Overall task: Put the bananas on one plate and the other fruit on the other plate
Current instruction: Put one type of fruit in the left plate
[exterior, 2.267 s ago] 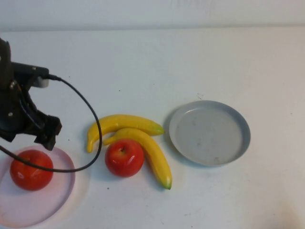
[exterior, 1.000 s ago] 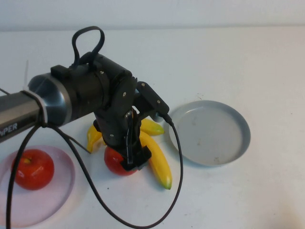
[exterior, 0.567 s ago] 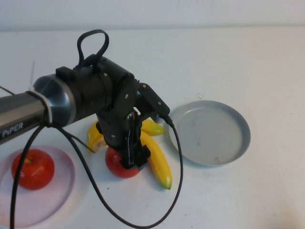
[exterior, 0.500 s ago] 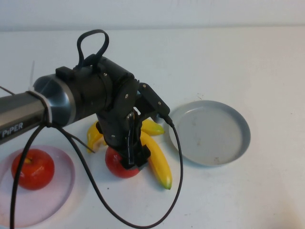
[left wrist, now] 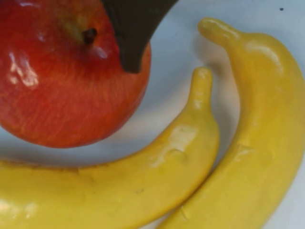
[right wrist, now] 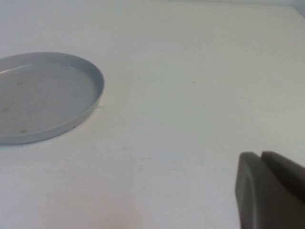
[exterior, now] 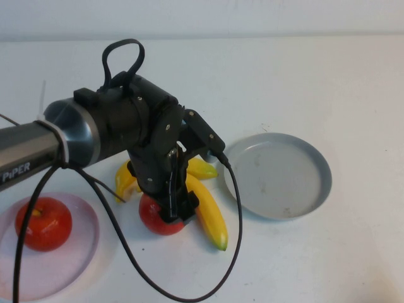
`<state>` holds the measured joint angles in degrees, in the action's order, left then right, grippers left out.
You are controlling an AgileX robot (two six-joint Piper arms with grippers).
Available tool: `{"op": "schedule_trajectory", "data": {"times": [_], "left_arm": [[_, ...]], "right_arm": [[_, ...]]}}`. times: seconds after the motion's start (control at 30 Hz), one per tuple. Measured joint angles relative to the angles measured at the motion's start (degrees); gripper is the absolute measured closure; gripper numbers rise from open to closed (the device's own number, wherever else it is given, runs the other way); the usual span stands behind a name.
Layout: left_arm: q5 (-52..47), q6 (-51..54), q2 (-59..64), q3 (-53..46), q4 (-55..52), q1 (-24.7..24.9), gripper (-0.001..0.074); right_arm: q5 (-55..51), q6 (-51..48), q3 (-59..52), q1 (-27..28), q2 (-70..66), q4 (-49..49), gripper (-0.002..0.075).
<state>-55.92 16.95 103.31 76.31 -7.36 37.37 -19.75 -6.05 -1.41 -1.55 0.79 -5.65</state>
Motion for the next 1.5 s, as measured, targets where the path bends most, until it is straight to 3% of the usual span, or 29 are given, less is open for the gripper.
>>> {"op": "schedule_trajectory", "data": {"times": [0.13,0.23,0.3,0.57,0.63,0.77,0.87,1.5], "left_arm": [[0.0,0.0,-0.4,0.0,-0.3,0.0,0.0201],[0.0,0.0,-2.0,0.0,-0.5,0.0,0.0308],[0.0,0.0,-3.5,0.0,-0.5,0.0,0.0335],[-1.2,0.0,-9.3,0.0,-0.5,0.0,0.0354],[-1.4,0.0,-9.4,0.0,-0.5,0.0,0.0328],[-2.6,-0.1,-9.2,0.0,0.0,0.0,0.0146],[-2.6,-0.3,-8.6,0.0,0.2,0.0,0.0073],[-0.1,-0.3,0.2,0.0,-0.7,0.0,0.0066]], "right_arm": [[0.0,0.0,0.0,0.0,0.0,0.0,0.0743],[0.0,0.0,0.0,0.0,0.0,0.0,0.0743],[0.0,0.0,0.0,0.0,0.0,0.0,0.0743],[0.0,0.0,0.0,0.0,0.0,0.0,0.0743],[0.0,0.0,0.0,0.0,0.0,0.0,0.0743],[0.0,0.0,0.0,0.0,0.0,0.0,0.0743],[0.0,0.0,0.0,0.0,0.0,0.0,0.0743],[0.0,0.0,0.0,0.0,0.0,0.0,0.0743]]}}
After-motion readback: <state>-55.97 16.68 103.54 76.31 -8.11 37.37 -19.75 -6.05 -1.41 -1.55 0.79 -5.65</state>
